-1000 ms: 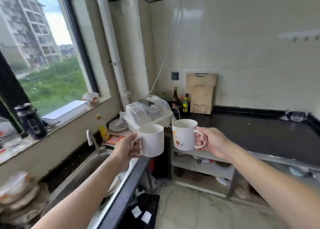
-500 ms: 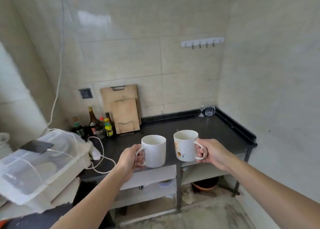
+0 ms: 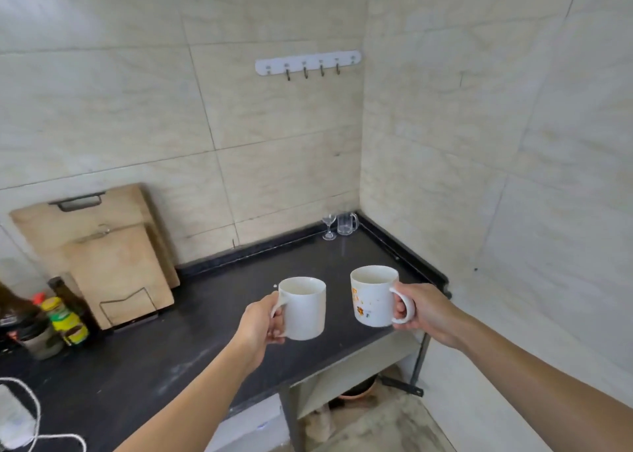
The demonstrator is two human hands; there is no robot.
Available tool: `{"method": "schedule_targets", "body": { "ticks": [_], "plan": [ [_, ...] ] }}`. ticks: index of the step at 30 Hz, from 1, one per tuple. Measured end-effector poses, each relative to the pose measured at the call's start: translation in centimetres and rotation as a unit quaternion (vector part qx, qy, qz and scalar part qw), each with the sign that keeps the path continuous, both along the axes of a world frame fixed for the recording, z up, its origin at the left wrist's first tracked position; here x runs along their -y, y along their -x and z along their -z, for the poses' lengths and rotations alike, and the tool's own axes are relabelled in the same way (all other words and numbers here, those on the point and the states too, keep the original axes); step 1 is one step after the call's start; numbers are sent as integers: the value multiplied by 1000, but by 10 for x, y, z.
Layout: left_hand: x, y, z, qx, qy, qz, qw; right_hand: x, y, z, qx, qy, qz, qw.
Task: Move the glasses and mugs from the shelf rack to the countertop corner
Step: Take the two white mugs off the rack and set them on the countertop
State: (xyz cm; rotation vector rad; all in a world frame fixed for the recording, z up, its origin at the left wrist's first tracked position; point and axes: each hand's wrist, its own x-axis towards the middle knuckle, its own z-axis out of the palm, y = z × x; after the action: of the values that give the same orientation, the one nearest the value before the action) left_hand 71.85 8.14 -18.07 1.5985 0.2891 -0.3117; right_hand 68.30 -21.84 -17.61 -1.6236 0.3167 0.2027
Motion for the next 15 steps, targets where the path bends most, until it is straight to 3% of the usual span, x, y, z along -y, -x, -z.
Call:
{"method": "schedule_targets", "body": {
  "ticks": [15],
  "plan": [
    [146, -221, 70, -96, -26, 41, 994, 122, -247, 60, -97, 19, 26, 995]
  ]
}}
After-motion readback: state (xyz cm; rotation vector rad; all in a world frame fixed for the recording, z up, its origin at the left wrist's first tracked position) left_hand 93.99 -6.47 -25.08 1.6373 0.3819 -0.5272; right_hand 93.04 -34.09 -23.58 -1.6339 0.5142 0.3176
